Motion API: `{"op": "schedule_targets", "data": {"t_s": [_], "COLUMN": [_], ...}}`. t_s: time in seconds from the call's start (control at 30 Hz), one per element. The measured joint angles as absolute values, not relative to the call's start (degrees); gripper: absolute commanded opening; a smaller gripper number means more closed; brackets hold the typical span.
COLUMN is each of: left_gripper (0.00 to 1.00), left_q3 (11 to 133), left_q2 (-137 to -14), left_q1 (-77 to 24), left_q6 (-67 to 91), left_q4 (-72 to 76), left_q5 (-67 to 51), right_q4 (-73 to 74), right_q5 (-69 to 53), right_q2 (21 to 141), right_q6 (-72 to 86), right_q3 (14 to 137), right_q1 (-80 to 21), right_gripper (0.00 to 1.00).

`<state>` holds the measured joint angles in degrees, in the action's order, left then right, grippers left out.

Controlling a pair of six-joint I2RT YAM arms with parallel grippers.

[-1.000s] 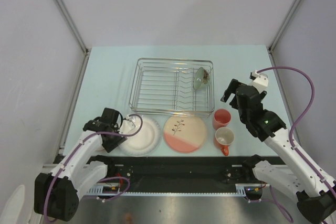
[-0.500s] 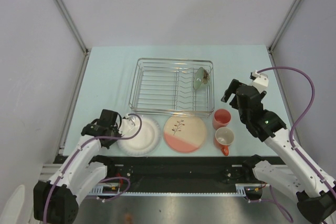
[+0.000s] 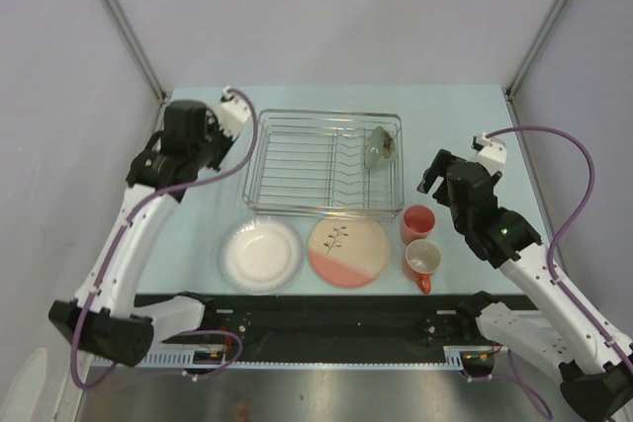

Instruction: Load the mixed dishes into the dish rack

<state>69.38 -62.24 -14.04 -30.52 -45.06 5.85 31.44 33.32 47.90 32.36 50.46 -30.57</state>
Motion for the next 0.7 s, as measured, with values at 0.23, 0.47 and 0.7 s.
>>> {"op": "schedule_targets", "data": {"t_s": [0.23,0.47,0.7], "left_gripper": [0.0,0.0,0.0], "left_q3": [97.32,112.71,121.4], "left_q2": [-82.24,-99.33,-113.32], "left_q1": [-26.65,-32.97,-33.34], "left_q6": [-20.21,-8.69,5.63], "left_q4": [-47.46,-51.81,-51.68], "left_q5": [-11.4,-33.58,-51.92], "right_q4": [32.58,36.14,38.0], "right_q5": [34.17,36.12,37.26], "right_q2": [45.47,43.75,43.18], "right_q6": [32.1,31.9,31.97], "right_q3": [50.48,51.51,52.21], "right_q1": [-30.57,-30.59,-30.81], "right_gripper": [0.87,0.86,0.85]}}
